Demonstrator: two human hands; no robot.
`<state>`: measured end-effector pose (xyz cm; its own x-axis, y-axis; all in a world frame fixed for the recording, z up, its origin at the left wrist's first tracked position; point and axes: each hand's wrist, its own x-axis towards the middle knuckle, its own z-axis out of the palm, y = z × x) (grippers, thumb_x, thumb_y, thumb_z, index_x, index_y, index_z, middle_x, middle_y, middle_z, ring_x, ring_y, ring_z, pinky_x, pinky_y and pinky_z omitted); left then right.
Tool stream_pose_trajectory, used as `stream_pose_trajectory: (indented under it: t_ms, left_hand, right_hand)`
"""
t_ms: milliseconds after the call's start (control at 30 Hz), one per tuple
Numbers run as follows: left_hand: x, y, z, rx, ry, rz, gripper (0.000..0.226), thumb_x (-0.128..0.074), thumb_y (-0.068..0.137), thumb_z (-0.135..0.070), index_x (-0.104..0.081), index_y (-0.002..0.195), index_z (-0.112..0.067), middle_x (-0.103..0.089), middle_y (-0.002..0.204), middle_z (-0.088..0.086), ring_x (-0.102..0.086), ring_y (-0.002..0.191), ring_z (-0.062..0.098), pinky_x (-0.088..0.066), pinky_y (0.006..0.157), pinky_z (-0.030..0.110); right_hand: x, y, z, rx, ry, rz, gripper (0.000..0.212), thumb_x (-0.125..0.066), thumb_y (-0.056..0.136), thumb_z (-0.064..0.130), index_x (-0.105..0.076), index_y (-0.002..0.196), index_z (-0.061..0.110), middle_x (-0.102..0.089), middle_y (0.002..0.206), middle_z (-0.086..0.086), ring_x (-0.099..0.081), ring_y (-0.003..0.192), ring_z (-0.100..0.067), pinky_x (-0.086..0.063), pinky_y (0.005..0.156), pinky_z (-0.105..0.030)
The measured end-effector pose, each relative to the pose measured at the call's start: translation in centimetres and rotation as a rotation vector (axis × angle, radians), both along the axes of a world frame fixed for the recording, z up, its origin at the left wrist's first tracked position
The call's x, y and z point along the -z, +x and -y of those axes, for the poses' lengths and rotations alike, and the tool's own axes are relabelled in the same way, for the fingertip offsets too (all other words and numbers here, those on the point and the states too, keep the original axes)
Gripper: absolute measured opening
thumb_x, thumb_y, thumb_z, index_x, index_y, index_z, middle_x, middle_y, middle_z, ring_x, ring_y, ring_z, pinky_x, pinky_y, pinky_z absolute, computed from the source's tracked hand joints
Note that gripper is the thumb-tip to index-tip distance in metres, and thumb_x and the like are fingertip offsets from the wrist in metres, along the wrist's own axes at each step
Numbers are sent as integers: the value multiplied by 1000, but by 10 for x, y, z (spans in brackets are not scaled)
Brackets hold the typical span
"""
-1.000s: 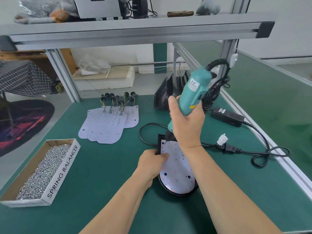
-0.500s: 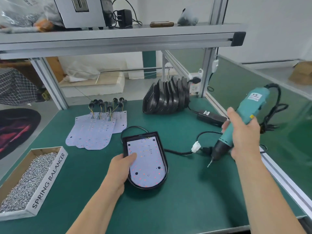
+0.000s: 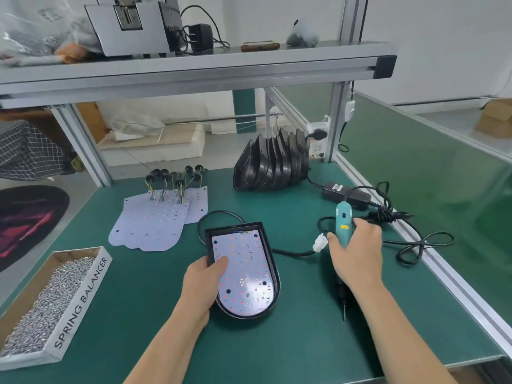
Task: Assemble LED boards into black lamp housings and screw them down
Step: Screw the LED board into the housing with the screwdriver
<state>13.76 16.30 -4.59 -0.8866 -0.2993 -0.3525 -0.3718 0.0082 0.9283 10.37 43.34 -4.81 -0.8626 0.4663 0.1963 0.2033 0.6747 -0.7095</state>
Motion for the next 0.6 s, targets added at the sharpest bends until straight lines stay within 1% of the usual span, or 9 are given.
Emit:
stream_pose_trajectory:
  t_ms: [100,167,200,267,367,433,500,567,600]
  left_hand:
    - [0,0,0,-3,2,2,15,-61,96,-13,-71,97,-2,-77,98,14,-70,102,40,-54,95,56]
    - [2,0,1,-4,4,-2,14,-61,96,-13,-72,95,-4,-78,95,12,-71,100,39,-55,95,56]
    - [2,0,1,-4,3,-5,14,-61,96,-13,-73,95,-5,-78,93,10,-72,99,38,-55,94,55]
    - [2,1,1,-5,2,-7,14,-61,96,-13,-72,94,-4,-79,91,9,-72,98,38,-56,94,54]
    - [2,2,1,-7,0,-12,18,-61,96,-15,-71,97,0,-77,98,15,-70,102,40,-54,96,56]
    - [2,2,1,-10,2,-18,19,-61,96,-15,-70,99,1,-77,100,15,-70,103,40,-53,96,57]
    - [2,2,1,-14,3,-19,19,-62,96,-15,-70,100,2,-77,100,15,-70,103,40,-53,97,56]
    - [1,2,0,-15,7,-20,19,-61,96,-15,-69,101,2,-76,101,16,-69,104,41,-53,97,56]
    - [1,3,-1,-14,10,-24,19,-61,96,-15,-69,100,2,-76,101,16,-69,104,40,-53,97,55]
  right_hand:
    - [-10,3,10,-34,282,-333,48,-70,86,16,-55,130,2,-54,130,-15,-46,120,-36,-35,103,-47]
    - [-17,3,24,-274,356,-391,34,-66,88,7,-62,121,3,-60,120,-13,-51,113,-36,-42,100,-47]
    - [-19,4,34,-406,399,-310,29,-64,89,8,-64,118,6,-62,117,-12,-53,111,-35,-44,99,-47]
    - [-16,4,53,-556,571,-29,29,-60,93,18,-61,121,12,-59,119,-6,-50,114,-31,-43,97,-43]
    - [-15,5,67,-540,838,224,18,-55,95,24,-57,113,19,-58,115,-1,-46,112,-26,-34,90,-37]
    - [-22,8,71,-527,872,283,9,-52,93,15,-53,101,21,-62,108,-1,-50,105,-25,-30,91,-38]
    - [-29,10,76,-548,895,394,14,-51,88,7,-46,88,20,-64,98,0,-54,94,-25,-29,94,-39]
    - [-38,12,81,-606,878,535,18,-51,86,5,-44,77,19,-56,81,2,-51,77,-24,-30,90,-41]
    - [-42,12,82,-655,813,577,18,-50,87,5,-44,75,17,-52,77,1,-49,74,-25,-32,86,-40]
